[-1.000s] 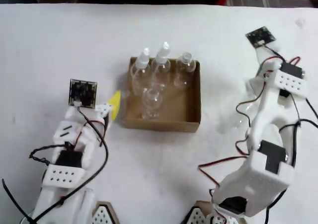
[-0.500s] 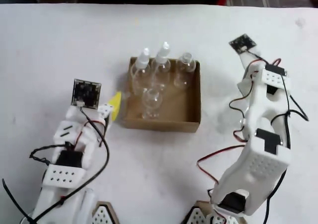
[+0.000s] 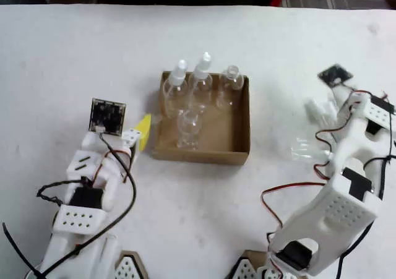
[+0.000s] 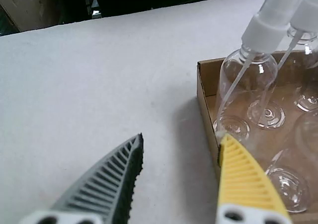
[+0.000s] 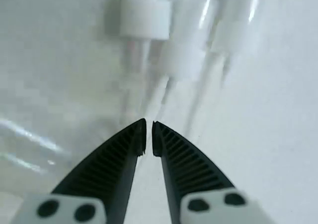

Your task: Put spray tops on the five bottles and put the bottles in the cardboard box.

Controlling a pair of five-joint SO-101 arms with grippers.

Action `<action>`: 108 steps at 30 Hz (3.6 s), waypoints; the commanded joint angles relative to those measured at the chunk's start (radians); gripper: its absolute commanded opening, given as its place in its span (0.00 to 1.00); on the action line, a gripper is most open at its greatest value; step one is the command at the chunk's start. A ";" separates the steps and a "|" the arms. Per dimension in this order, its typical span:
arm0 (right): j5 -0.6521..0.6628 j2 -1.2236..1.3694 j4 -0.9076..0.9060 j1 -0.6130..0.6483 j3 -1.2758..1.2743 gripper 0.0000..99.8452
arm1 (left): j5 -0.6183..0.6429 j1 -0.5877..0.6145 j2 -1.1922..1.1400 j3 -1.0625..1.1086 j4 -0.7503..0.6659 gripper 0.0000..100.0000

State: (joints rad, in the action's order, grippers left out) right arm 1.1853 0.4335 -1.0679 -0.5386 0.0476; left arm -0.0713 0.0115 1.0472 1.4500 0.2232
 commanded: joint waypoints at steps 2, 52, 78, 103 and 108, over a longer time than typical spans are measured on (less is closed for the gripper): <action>0.189 -0.027 -0.226 -0.044 0.046 0.02 | -0.012 -0.012 0.019 -0.003 -0.029 0.23; -0.175 0.176 -0.321 0.213 0.405 0.19 | -0.015 -0.010 0.019 -0.002 -0.028 0.23; -0.173 0.182 -0.380 0.213 0.419 0.16 | -0.015 -0.010 0.019 -0.002 -0.028 0.23; -0.175 0.001 -0.357 0.168 0.420 0.02 | -0.015 -0.012 0.019 -0.002 -0.028 0.23; -0.262 -0.170 -0.364 0.168 0.417 0.02 | -0.015 -0.012 0.019 -0.002 -0.028 0.23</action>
State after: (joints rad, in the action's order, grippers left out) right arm 0.9674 0.4074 -1.4162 -0.3590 0.4235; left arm -0.0775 0.0115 1.0472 1.4576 0.2232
